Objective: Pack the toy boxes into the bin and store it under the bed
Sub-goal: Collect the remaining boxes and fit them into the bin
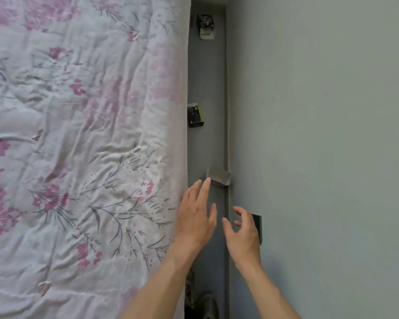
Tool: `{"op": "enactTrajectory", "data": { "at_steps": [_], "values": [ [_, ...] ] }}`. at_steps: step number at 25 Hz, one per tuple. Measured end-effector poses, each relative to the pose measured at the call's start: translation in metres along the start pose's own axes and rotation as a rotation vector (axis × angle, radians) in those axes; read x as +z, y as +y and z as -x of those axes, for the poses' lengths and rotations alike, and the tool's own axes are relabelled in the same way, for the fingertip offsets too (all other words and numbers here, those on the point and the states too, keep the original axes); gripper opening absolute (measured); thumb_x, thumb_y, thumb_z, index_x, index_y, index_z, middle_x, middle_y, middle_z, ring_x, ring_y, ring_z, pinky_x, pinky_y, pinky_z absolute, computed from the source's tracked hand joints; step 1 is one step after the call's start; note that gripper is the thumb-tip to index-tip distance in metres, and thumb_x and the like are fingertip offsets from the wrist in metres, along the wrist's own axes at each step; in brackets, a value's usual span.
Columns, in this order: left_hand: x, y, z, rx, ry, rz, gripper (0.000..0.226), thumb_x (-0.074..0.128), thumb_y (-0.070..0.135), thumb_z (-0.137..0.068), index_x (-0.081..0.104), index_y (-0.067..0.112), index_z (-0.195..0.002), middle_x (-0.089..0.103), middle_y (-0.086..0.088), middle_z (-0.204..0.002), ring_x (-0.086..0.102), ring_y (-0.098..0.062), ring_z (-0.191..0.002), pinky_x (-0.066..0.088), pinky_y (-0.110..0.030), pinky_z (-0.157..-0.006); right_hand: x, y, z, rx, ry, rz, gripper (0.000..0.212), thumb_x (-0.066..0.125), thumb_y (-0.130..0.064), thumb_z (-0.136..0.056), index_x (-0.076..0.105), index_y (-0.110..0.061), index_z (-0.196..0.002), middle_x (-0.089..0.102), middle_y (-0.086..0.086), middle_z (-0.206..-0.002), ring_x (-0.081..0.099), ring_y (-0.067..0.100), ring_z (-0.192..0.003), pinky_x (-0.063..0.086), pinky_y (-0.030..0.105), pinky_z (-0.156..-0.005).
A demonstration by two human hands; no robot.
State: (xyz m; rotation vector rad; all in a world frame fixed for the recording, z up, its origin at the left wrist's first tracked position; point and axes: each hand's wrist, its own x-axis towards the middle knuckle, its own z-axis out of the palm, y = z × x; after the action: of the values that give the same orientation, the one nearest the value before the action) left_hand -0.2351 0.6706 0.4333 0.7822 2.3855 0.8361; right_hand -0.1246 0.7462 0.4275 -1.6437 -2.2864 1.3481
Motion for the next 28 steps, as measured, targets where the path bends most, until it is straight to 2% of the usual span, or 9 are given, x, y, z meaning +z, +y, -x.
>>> {"op": "enactTrajectory", "data": {
  "at_steps": [3, 5, 12, 16, 18, 20, 22, 24, 28],
  "values": [
    [0.019, 0.004, -0.05, 0.073, -0.215, 0.034, 0.072, 0.046, 0.027, -0.1, 0.003, 0.029, -0.159, 0.005, 0.0, -0.166, 0.002, -0.017, -0.152, 0.019, -0.036, -0.122, 0.003, -0.003, -0.061, -0.041, -0.031, 0.155, 0.029, 0.062, -0.026, -0.094, 0.056, -0.023, -0.122, 0.05, -0.014, -0.12, 0.054, 0.01, -0.111, 0.043, 0.023, -0.084],
    [0.035, 0.004, -0.086, 0.034, -0.29, 0.059, 0.074, 0.045, 0.025, -0.1, 0.0, 0.029, -0.158, 0.002, -0.001, -0.167, -0.001, -0.018, -0.152, 0.011, -0.033, -0.124, 0.007, 0.007, -0.106, -0.028, -0.072, 0.273, 0.02, 0.061, -0.023, -0.094, 0.06, -0.021, -0.113, 0.052, -0.009, -0.118, 0.054, 0.016, -0.113, 0.042, 0.027, -0.084],
    [0.123, -0.038, -0.207, -0.209, -0.238, 0.23, 0.07, 0.046, 0.015, -0.099, 0.01, 0.025, -0.159, 0.012, -0.002, -0.166, 0.007, -0.017, -0.152, 0.011, -0.036, -0.124, 0.068, 0.065, -0.28, -0.014, -0.334, 0.605, 0.036, 0.054, -0.022, -0.096, 0.058, -0.015, -0.13, 0.036, 0.014, -0.152, 0.044, 0.035, -0.13, 0.043, 0.04, -0.103],
    [0.165, -0.054, -0.251, -0.274, -0.215, 0.297, 0.069, 0.048, 0.009, -0.097, 0.017, 0.024, -0.158, 0.019, 0.002, -0.164, 0.015, -0.014, -0.15, 0.011, -0.025, -0.121, 0.104, 0.09, -0.35, 0.088, -0.489, 0.623, 0.048, 0.046, -0.034, -0.101, 0.04, -0.03, -0.148, 0.014, 0.004, -0.165, 0.029, 0.032, -0.143, 0.034, 0.043, -0.112],
    [0.178, -0.064, -0.259, -0.452, -0.19, 0.398, 0.07, 0.048, 0.006, -0.096, 0.021, 0.026, -0.157, 0.023, 0.004, -0.163, 0.02, -0.013, -0.149, 0.014, -0.023, -0.12, 0.12, 0.103, -0.369, 0.14, -0.604, 0.694, 0.048, 0.04, -0.039, -0.102, 0.04, -0.027, -0.149, 0.012, 0.003, -0.165, 0.028, 0.033, -0.144, 0.033, 0.044, -0.113],
    [0.182, -0.065, -0.26, -0.578, -0.164, 0.517, 0.07, 0.047, 0.003, -0.094, 0.024, 0.028, -0.156, 0.027, 0.003, -0.162, 0.024, -0.013, -0.148, 0.018, -0.026, -0.121, 0.131, 0.11, -0.373, 0.241, -0.639, 0.683, 0.051, 0.036, -0.039, -0.102, 0.038, -0.02, -0.15, 0.025, 0.011, -0.16, 0.037, 0.034, -0.139, 0.037, 0.044, -0.111],
    [0.171, -0.055, -0.257, -0.571, -0.152, 0.588, 0.069, 0.045, 0.0, -0.094, 0.028, 0.027, -0.155, 0.029, 0.003, -0.16, 0.027, -0.012, -0.147, 0.019, -0.024, -0.12, 0.129, 0.102, -0.362, 0.327, -0.586, 0.574, 0.053, 0.041, -0.042, -0.1, 0.042, -0.013, -0.144, 0.045, 0.016, -0.146, 0.049, 0.034, -0.128, 0.043, 0.042, -0.105],
    [0.151, -0.04, -0.258, -0.53, -0.099, 0.618, 0.066, 0.045, -0.002, -0.094, 0.033, 0.024, -0.153, 0.035, 0.003, -0.157, 0.031, -0.011, -0.144, 0.021, -0.022, -0.119, 0.109, 0.073, -0.342, 0.287, -0.489, 0.484, 0.045, 0.051, -0.039, -0.096, 0.051, -0.013, -0.132, 0.055, 0.013, -0.134, 0.057, 0.031, -0.118, 0.048, 0.039, -0.097],
    [0.07, 0.013, -0.254, -0.308, -0.056, 0.643, 0.059, 0.045, 0.001, -0.092, 0.048, 0.028, -0.144, 0.049, 0.013, -0.145, 0.041, -0.001, -0.134, 0.033, -0.024, -0.115, 0.042, -0.013, -0.289, 0.062, -0.052, 0.355, 0.033, 0.059, -0.014, -0.09, 0.064, -0.018, -0.123, 0.062, 0.001, -0.124, 0.062, 0.023, -0.104, 0.043, 0.03, -0.076]
  ]
}}
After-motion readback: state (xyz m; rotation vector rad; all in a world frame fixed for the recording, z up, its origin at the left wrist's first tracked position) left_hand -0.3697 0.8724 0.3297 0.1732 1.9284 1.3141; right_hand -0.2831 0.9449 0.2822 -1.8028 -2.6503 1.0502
